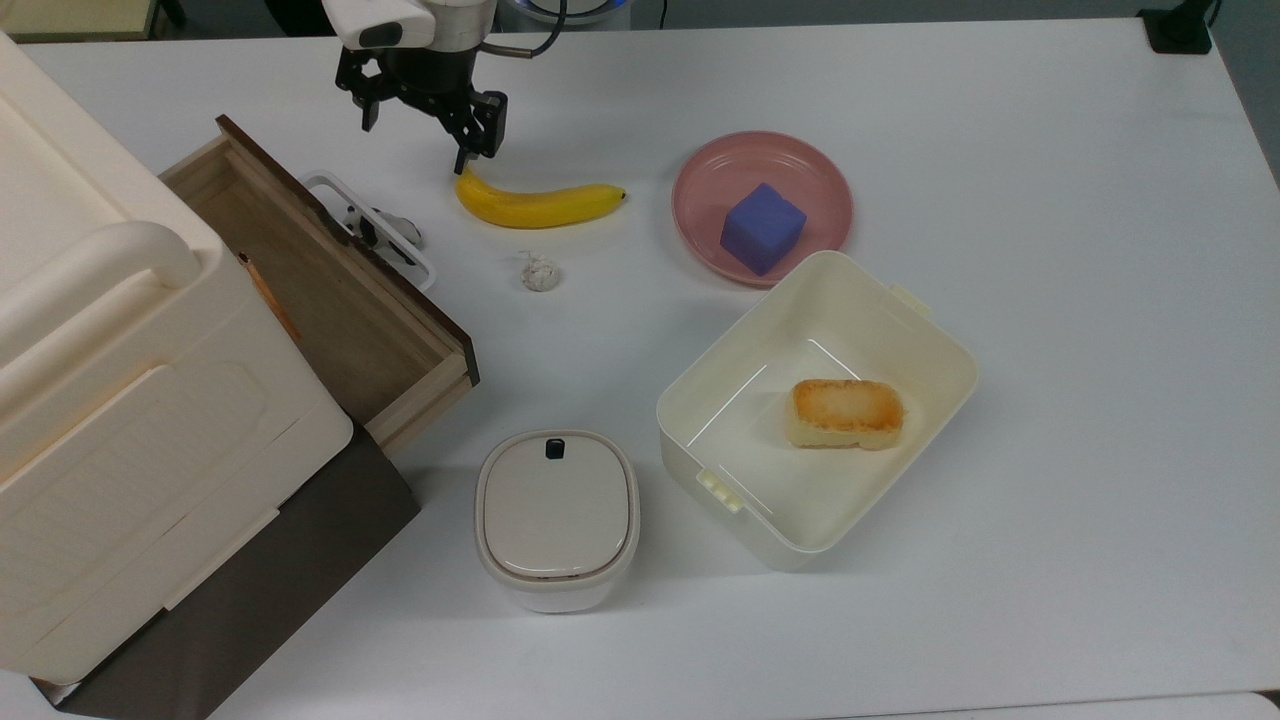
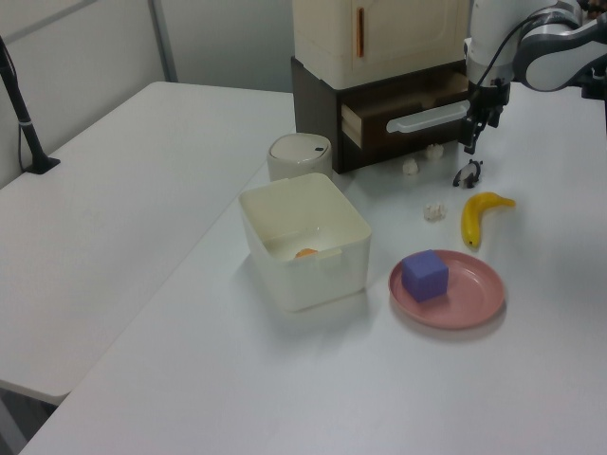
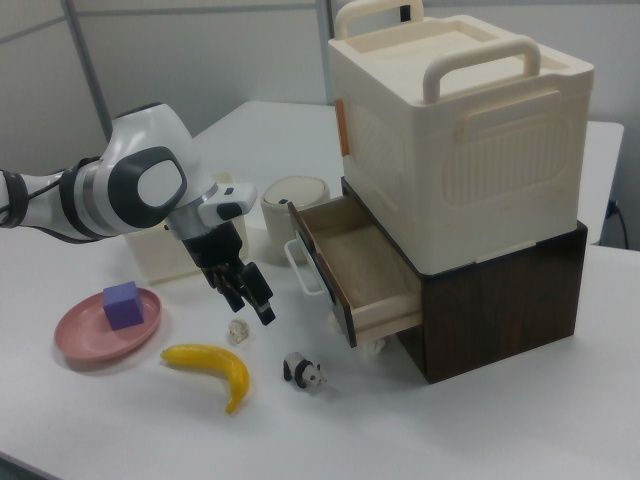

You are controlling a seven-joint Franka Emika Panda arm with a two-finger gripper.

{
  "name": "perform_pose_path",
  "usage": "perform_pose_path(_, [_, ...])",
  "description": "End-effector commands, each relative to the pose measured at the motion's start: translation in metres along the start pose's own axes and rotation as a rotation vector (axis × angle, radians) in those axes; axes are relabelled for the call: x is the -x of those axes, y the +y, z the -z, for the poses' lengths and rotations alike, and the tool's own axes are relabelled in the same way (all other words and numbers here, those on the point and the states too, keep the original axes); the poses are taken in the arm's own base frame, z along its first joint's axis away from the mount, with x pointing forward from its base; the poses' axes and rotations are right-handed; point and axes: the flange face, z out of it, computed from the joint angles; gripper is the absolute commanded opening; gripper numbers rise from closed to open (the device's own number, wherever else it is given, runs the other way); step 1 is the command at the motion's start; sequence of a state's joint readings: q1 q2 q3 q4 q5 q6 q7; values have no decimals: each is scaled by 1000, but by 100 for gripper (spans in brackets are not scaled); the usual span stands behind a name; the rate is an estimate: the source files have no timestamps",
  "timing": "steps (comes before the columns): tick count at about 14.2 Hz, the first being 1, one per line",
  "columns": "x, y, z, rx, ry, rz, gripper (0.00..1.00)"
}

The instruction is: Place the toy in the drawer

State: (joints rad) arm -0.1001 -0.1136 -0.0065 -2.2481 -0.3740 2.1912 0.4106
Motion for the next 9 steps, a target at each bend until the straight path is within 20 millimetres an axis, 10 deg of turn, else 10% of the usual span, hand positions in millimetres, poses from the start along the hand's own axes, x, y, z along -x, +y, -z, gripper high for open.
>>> perform_pose_path(1, [-17,-1,-6,-24,1,-13,100])
perform_pose_path(9, [-38,-2,-12,-5,-46,-23,100])
